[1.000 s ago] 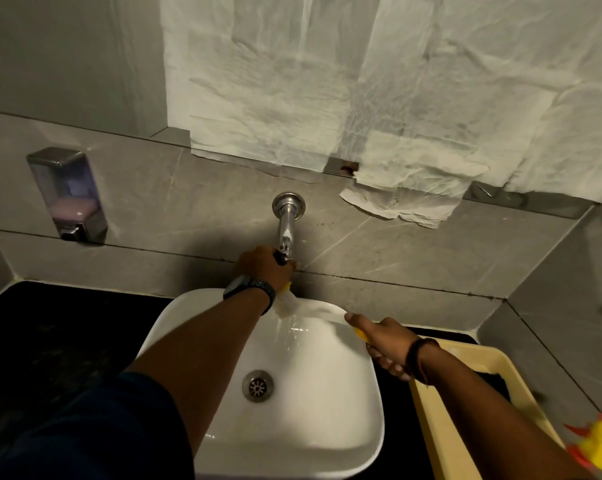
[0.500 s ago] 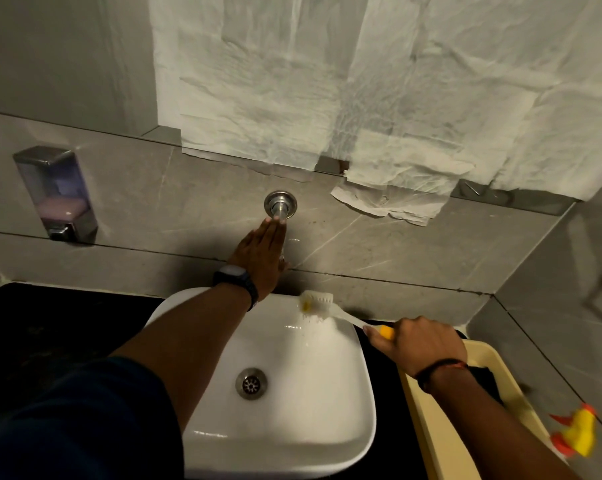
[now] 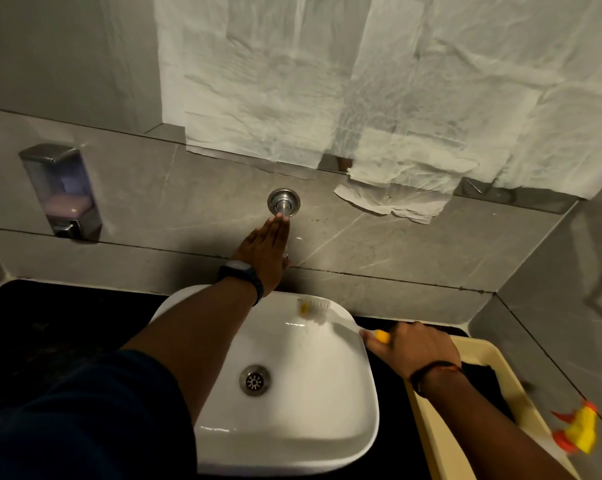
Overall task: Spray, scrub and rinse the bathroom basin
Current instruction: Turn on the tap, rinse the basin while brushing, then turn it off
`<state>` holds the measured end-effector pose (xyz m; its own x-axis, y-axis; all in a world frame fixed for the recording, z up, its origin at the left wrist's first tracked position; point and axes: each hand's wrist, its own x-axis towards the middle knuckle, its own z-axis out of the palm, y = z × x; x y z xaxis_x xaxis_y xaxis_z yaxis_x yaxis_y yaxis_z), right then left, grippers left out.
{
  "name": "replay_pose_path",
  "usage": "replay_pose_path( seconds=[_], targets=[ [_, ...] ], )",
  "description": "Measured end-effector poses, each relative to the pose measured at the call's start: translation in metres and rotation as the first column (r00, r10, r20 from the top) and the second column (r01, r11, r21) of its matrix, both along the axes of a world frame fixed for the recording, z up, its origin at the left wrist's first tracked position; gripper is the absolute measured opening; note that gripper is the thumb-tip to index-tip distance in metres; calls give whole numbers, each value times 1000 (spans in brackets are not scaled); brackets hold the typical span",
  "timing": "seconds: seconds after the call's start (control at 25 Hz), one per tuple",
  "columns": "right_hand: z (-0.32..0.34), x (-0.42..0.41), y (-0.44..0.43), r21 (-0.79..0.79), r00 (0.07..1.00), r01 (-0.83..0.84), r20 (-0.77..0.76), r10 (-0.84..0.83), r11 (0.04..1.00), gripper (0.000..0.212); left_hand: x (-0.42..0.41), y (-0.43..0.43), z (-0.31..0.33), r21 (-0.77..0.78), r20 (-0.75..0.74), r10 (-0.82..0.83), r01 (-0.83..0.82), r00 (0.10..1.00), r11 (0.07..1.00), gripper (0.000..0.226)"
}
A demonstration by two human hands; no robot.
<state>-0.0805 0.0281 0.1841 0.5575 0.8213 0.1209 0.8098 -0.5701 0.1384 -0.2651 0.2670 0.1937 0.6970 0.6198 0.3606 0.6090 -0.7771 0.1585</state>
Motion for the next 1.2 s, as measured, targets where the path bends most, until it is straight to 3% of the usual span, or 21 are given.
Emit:
replay_pose_path(
  seconds=[0.16, 0.72, 0.88, 0.96, 1.04, 1.12, 1.2],
  targets=[
    [-9, -4, 0, -173, 988, -118, 78, 134, 978, 74, 0, -2, 1, -27, 8, 2, -1, 1000, 1000, 72],
    [-4, -16, 4, -172, 977, -185, 70, 200, 967, 67, -1, -2, -3, 5, 39, -19, 19, 999, 1000, 71],
    [-8, 1, -7, -13, 996, 32, -85, -33, 999, 69, 4, -4, -9, 54, 76, 22, -26, 997, 998, 75],
    [-15, 22, -26, 72, 958, 202, -220, -182, 977, 71, 9, -10, -13, 133, 37, 41, -45, 998, 990, 86],
    [-33, 47, -53, 122, 920, 310, -286, -266, 943, 72, 21, -28, -21, 191, -42, -30, 38, 999, 981, 89],
    [-61, 71, -85, 133, 873, 385, -372, -314, 913, 64, 51, -61, -38, 105, -84, -175, 183, 981, 978, 83],
    [-93, 90, -112, 102, 792, 447, -508, -340, 889, 48, 94, -101, -61, -117, -82, -311, 301, 947, 947, 74]
  ],
)
